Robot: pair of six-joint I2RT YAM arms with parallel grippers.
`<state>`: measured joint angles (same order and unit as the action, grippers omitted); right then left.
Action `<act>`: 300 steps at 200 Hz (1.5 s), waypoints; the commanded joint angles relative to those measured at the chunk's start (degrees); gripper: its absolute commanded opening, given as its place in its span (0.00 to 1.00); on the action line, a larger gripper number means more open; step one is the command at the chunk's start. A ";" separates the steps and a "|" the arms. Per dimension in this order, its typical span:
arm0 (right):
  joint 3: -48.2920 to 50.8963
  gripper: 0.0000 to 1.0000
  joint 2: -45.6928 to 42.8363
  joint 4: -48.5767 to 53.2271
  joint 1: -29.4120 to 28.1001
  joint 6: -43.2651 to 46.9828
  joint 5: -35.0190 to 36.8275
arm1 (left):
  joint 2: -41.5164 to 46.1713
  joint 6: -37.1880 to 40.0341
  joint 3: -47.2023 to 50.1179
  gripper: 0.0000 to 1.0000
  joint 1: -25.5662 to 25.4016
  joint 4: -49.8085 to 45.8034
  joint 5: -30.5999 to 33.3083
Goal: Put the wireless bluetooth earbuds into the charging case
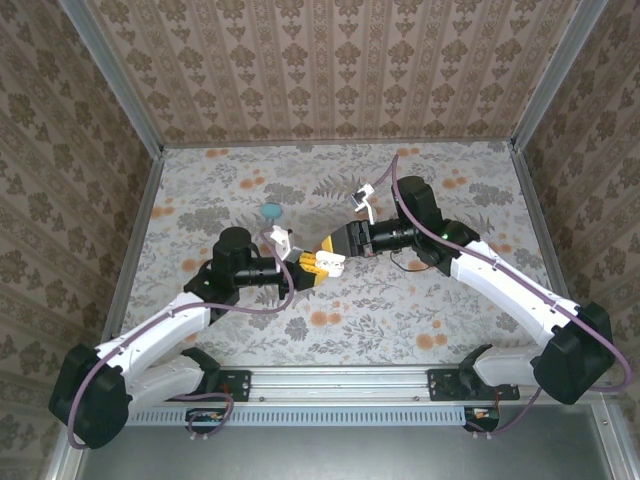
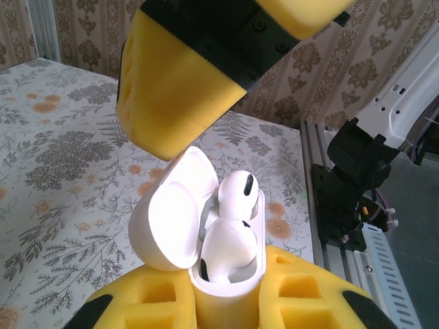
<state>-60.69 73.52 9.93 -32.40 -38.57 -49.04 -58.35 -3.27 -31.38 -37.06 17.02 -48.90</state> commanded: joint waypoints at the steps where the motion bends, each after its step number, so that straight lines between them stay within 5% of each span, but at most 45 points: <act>1: -1.63 0.60 -0.41 2.89 0.06 1.79 -2.51 | -0.06 -1.09 -1.75 0.00 -0.12 1.70 -1.34; 55: 0.40 0.59 -2.18 7.12 4.26 0.23 7.11 | 0.54 -0.82 -1.76 0.00 -0.11 1.71 -1.85; 186: -2.37 0.60 2.68 7.58 0.77 2.09 -2.98 | -0.89 -2.81 -2.17 0.00 -0.12 2.41 -0.85; 300: -4.36 0.55 -3.88 7.48 -0.12 5.53 -7.47 | -3.70 -5.83 -2.28 0.00 0.41 2.62 -0.14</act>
<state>-62.33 74.24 18.26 -31.55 -34.48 -51.57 -61.17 -7.22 -32.40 -37.06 19.31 -50.39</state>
